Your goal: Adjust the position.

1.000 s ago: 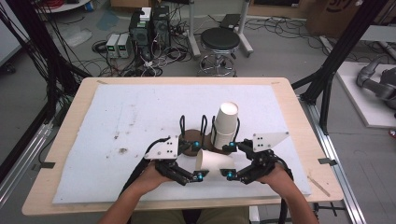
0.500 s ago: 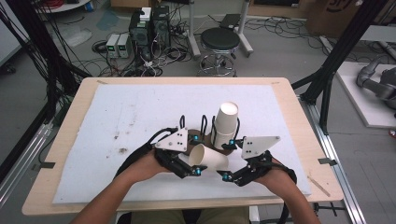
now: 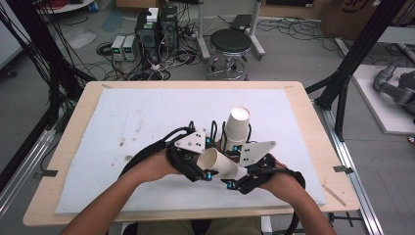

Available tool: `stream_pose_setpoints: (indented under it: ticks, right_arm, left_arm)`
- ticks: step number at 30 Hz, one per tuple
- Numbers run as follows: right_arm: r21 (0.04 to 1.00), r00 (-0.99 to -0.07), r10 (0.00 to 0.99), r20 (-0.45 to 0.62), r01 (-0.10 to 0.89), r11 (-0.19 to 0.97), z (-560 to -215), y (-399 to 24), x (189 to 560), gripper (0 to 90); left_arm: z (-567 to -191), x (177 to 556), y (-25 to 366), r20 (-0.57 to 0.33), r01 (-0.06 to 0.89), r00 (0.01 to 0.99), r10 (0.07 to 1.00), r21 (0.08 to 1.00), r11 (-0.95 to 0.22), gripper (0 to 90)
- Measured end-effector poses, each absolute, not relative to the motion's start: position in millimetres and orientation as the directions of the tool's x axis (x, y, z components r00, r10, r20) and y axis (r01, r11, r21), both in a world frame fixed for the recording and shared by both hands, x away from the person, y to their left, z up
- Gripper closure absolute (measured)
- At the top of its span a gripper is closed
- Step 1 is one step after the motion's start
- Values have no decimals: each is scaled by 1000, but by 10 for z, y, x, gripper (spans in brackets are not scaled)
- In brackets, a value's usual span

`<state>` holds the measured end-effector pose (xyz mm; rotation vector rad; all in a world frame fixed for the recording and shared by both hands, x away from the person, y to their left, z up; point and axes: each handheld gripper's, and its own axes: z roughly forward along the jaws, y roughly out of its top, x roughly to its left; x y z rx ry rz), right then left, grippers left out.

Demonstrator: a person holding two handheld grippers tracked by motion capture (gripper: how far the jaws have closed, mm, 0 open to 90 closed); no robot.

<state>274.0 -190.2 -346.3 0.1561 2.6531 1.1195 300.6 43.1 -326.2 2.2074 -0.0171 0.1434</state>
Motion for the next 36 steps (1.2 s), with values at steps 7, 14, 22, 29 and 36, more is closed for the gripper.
stream_pose_setpoints:
  ticks: [7,14,22,29,36]
  right_arm:
    - [673,-963,171,-210,-15,739,-3492,-1772,2760,212]
    - [652,-967,156,-200,-13,758,-3534,-1701,2789,291]
    - [652,-972,158,-171,9,758,-3560,-1692,2807,316]
    - [665,-973,175,-152,31,746,-3597,-1712,2809,326]
    - [693,-973,197,-116,63,719,-3619,-1792,2834,326]
  left_arm:
    - [-3284,3006,410,99,-54,994,40,789,-612,253]
    - [-3311,2995,376,102,-60,994,32,776,-627,253]
    - [-3327,2980,343,102,-54,994,40,775,-629,245]
    - [-3356,2977,333,93,-40,994,56,793,-608,237]
    - [-3361,2994,388,64,3,992,110,854,-520,182]
